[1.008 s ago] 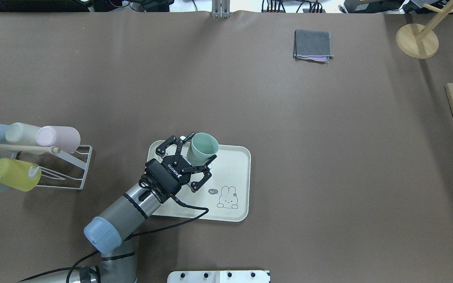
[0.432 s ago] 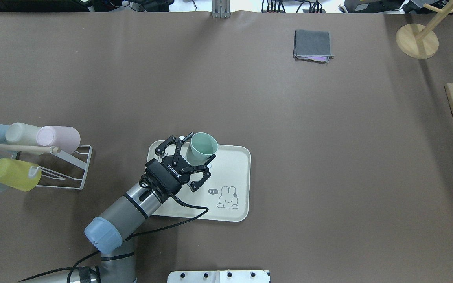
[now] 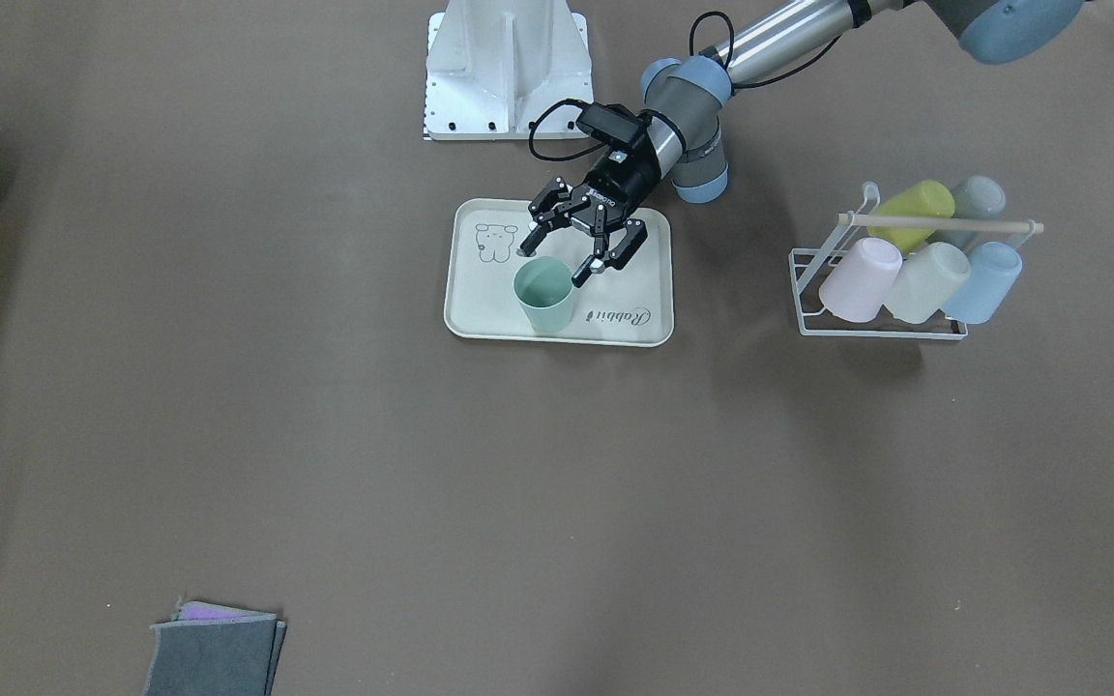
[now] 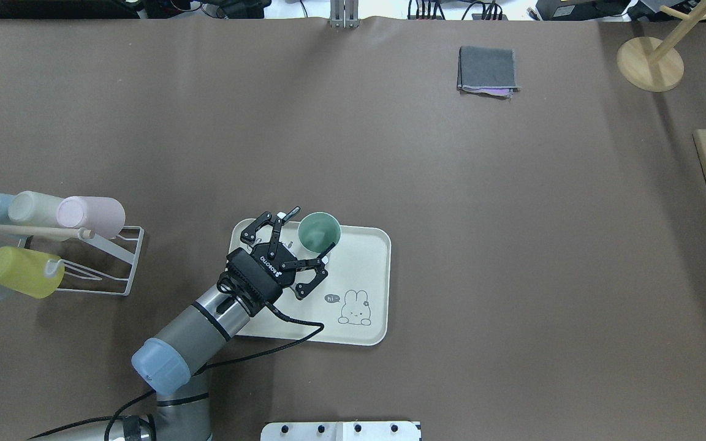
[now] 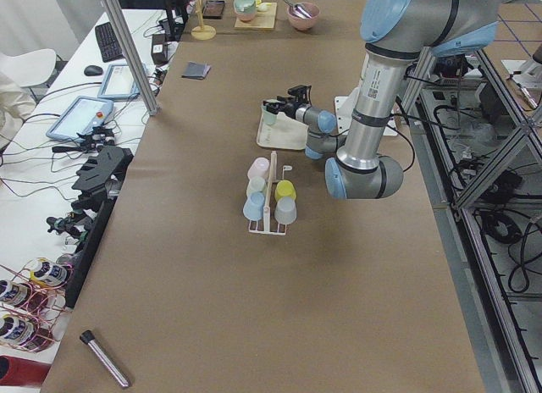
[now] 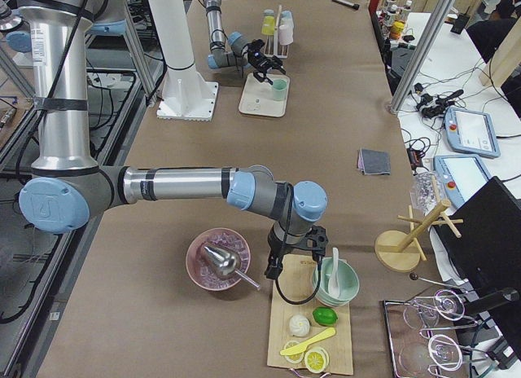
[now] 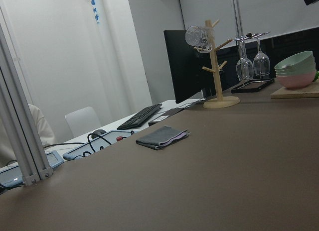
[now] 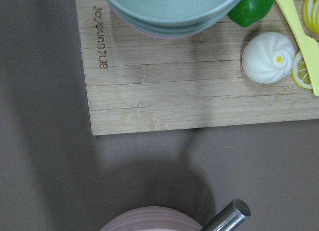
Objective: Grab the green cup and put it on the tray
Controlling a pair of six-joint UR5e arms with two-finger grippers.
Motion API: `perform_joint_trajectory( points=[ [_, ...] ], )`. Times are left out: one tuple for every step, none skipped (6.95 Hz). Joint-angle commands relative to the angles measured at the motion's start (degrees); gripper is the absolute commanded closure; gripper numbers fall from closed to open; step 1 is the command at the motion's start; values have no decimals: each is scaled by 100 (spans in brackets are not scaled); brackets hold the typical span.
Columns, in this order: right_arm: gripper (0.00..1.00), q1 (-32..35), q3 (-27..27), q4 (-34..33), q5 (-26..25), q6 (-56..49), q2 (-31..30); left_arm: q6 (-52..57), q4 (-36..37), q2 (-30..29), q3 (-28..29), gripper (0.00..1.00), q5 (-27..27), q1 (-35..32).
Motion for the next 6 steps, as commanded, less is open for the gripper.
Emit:
perform_joint_trajectory(
  points=[
    [0, 0, 5, 0, 0, -3, -27, -7, 0, -9, 0, 12, 0, 0],
    [0, 0, 6, 0, 0, -3, -18, -16, 0, -9, -8, 12, 0, 0],
    [0, 0, 6, 0, 0, -3, -18, -25, 0, -9, -35, 11, 0, -17],
    [0, 0, 14, 9, 0, -12, -18, -25, 9, 0, -87, 4, -9, -78],
    [0, 0, 14, 9, 0, -12, -18, -33, 44, 44, -157, 3, -18, -114],
    [0, 0, 23, 0, 0, -12, -9, -51, 61, 70, -184, 3, -26, -175]
  ],
)
